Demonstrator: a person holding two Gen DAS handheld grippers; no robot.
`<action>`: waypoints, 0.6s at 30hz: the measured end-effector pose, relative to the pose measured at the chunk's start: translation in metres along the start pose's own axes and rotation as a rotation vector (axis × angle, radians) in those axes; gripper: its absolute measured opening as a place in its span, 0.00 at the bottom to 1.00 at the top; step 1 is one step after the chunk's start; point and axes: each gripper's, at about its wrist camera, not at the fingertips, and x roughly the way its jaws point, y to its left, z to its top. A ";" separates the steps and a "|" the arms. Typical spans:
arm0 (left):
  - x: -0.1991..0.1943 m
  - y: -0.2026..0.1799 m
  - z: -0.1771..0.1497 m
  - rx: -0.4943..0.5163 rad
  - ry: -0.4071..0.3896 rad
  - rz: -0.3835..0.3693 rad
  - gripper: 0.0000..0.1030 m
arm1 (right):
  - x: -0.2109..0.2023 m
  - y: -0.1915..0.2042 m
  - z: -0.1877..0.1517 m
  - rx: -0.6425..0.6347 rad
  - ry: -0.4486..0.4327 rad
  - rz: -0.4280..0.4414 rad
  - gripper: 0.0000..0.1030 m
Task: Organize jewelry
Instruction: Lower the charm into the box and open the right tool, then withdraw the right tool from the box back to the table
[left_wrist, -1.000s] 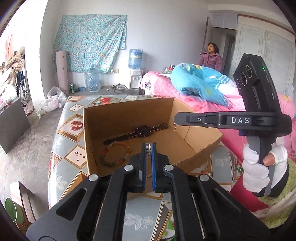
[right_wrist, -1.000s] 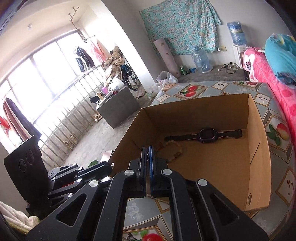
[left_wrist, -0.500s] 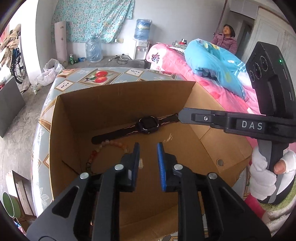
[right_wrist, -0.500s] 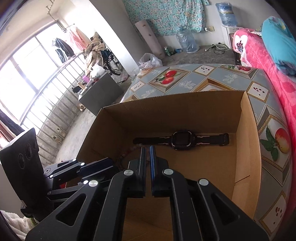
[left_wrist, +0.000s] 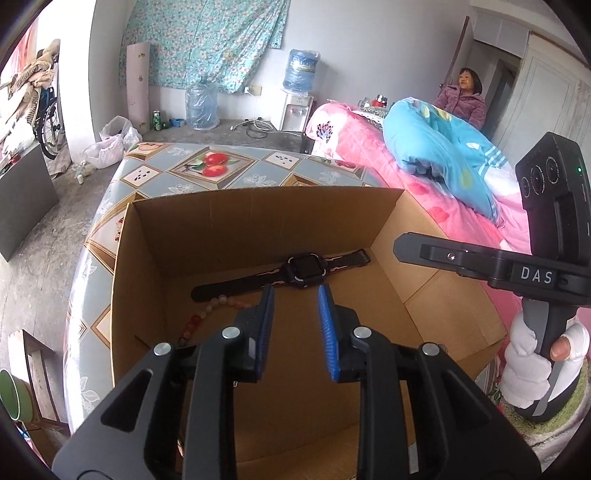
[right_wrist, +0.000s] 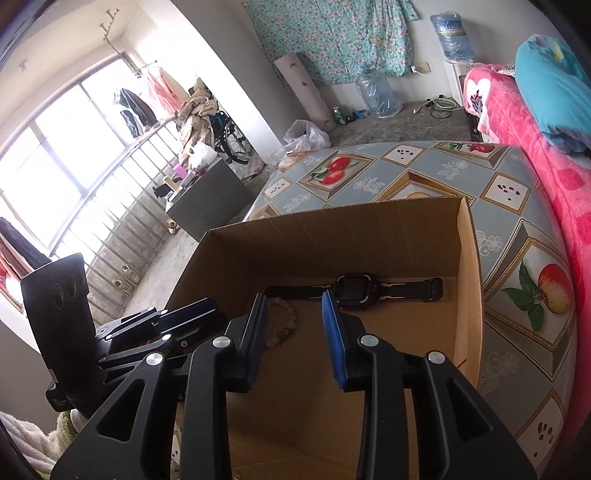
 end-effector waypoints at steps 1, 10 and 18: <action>-0.002 0.000 -0.001 -0.002 -0.004 0.000 0.24 | -0.002 0.002 -0.001 -0.008 -0.007 -0.008 0.33; -0.017 0.002 -0.008 -0.025 -0.067 -0.012 0.26 | -0.011 0.018 -0.007 -0.078 -0.048 -0.061 0.36; -0.041 0.000 -0.009 -0.026 -0.129 -0.024 0.35 | -0.024 0.035 -0.020 -0.120 -0.081 -0.136 0.47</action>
